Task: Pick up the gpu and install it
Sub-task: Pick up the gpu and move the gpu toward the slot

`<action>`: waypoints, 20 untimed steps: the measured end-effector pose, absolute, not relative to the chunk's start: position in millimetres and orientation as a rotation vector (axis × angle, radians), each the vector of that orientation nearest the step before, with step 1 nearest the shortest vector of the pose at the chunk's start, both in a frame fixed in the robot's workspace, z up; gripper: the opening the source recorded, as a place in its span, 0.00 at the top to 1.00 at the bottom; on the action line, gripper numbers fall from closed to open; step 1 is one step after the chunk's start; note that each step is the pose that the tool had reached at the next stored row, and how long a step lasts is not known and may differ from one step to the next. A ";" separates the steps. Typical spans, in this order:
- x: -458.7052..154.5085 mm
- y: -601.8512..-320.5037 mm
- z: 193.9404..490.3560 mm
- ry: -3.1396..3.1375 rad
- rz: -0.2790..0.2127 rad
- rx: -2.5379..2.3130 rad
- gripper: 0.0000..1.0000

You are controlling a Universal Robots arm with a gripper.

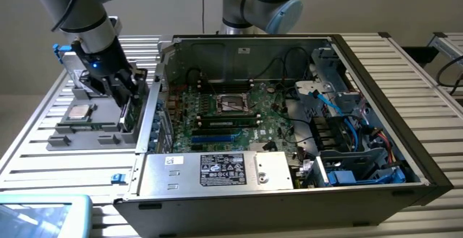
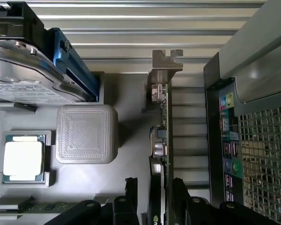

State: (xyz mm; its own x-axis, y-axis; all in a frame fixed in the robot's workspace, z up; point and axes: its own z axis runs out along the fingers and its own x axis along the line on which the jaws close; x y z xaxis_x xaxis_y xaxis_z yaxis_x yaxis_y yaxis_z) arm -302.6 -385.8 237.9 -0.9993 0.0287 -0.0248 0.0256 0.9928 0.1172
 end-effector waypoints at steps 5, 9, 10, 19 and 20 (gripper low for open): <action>-300.5 -385.5 234.4 3.109 0.183 0.043 0.56; -299.9 -385.5 231.2 3.109 0.183 0.043 0.56; -299.9 -385.5 230.9 3.110 0.183 0.043 0.56; -299.4 -385.5 228.0 3.110 0.183 0.036 0.56; -298.9 -385.6 227.8 3.111 0.183 0.036 0.56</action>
